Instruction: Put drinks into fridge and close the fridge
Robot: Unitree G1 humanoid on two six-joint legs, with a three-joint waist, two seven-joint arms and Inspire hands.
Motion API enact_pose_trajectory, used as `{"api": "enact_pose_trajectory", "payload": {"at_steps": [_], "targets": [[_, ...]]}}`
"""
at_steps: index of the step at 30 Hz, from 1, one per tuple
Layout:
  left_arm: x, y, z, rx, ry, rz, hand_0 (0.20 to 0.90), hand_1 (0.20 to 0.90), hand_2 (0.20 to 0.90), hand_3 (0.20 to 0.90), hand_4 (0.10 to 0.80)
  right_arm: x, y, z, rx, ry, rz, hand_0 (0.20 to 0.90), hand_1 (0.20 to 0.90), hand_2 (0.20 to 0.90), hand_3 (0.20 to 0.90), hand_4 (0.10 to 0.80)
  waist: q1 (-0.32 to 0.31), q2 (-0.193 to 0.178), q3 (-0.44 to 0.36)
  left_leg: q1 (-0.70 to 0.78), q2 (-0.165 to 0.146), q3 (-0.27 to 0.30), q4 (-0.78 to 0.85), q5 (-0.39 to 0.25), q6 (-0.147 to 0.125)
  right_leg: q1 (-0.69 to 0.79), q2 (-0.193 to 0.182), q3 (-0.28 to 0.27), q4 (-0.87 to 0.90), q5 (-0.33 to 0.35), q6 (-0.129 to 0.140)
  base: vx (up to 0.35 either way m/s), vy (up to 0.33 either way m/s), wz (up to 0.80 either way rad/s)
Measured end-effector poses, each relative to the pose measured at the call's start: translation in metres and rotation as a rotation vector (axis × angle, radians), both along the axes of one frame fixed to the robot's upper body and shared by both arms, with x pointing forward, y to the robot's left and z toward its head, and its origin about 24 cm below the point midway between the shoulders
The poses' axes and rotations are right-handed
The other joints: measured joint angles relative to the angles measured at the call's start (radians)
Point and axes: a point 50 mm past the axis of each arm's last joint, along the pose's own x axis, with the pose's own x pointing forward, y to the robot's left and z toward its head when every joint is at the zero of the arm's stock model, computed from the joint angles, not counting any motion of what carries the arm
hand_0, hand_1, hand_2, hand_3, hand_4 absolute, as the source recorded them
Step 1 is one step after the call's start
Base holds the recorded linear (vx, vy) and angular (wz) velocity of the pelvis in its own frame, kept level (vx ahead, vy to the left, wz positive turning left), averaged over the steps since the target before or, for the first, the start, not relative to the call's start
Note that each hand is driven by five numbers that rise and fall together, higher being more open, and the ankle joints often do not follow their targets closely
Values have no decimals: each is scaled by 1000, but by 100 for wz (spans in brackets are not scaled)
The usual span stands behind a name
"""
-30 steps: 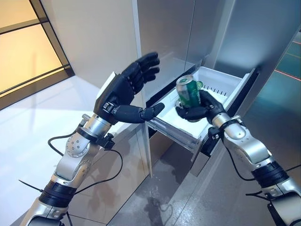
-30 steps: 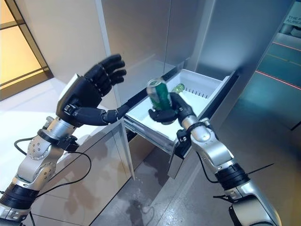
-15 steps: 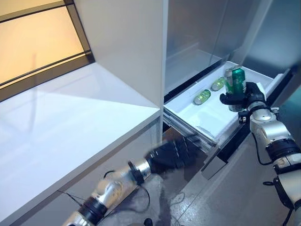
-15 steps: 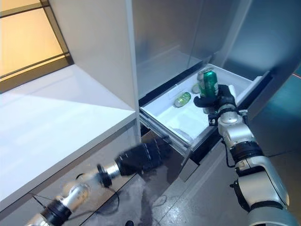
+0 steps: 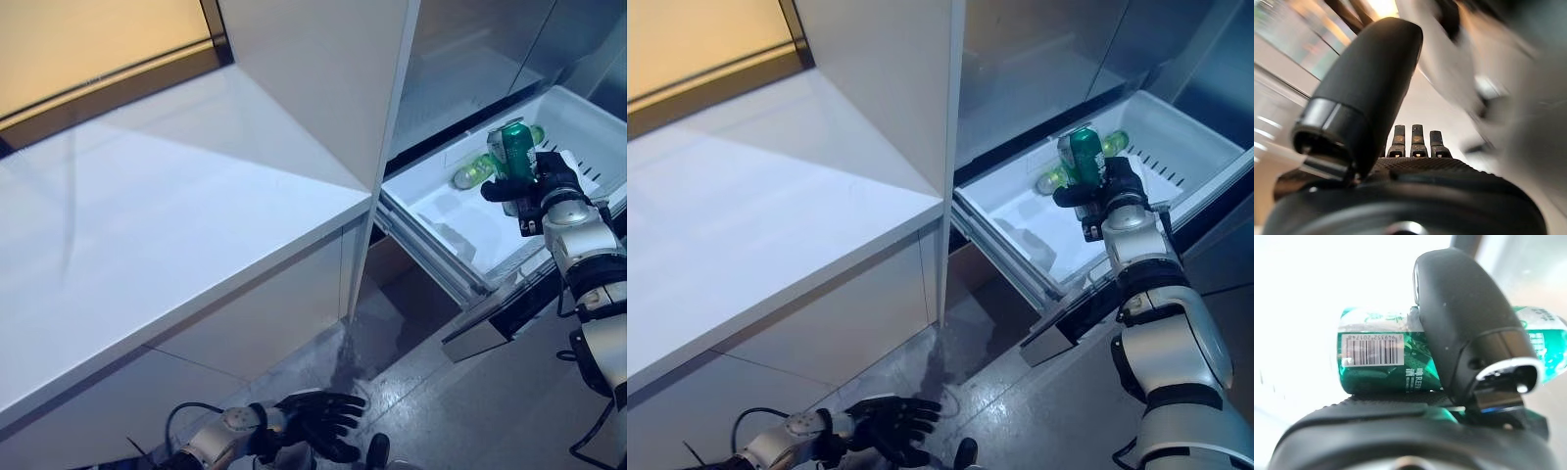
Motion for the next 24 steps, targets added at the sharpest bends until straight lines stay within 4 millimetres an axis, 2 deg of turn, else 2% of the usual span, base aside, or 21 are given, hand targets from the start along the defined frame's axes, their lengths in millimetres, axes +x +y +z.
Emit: {"api": "enact_pose_trajectory", "payload": {"at_steps": [7, 11, 17, 24], "targets": [[44, 45, 12, 180, -211, 156, 900, 900, 900, 900, 800, -2, -2, -7, -24, 153, 21, 300, 300, 300, 200, 100, 11, 0, 119, -69, 0, 1, 29, 1, -1, -69, -2, 1, 32, 1, -1, -111, 2, 0], [53, 68, 16, 302, -316, 225, 900, 900, 900, 900, 800, -1, -4, 0, -42, 179, 21, 300, 300, 300, 200, 100, 27, -3, 145, -87, 2, 1, 36, 1, -1, -90, -3, 0, 47, -1, 2, -62, -2, 2], [53, 74, 18, 351, -384, 235, 900, 900, 900, 900, 800, -2, -7, 5, -33, 200, 27, 300, 300, 300, 200, 100, 44, 0, 161, -122, -3, 0, 56, 1, -1, -122, -8, -11, 66, -3, 5, -27, 8, 2], [57, 81, 24, 364, -464, 331, 900, 900, 900, 900, 800, -8, -22, 7, -80, 230, -15, 300, 300, 300, 200, 100, 56, -1, 169, -156, -2, -12, 76, 4, -3, -157, -6, -23, 98, -11, -1, -20, -11, 5]]}}
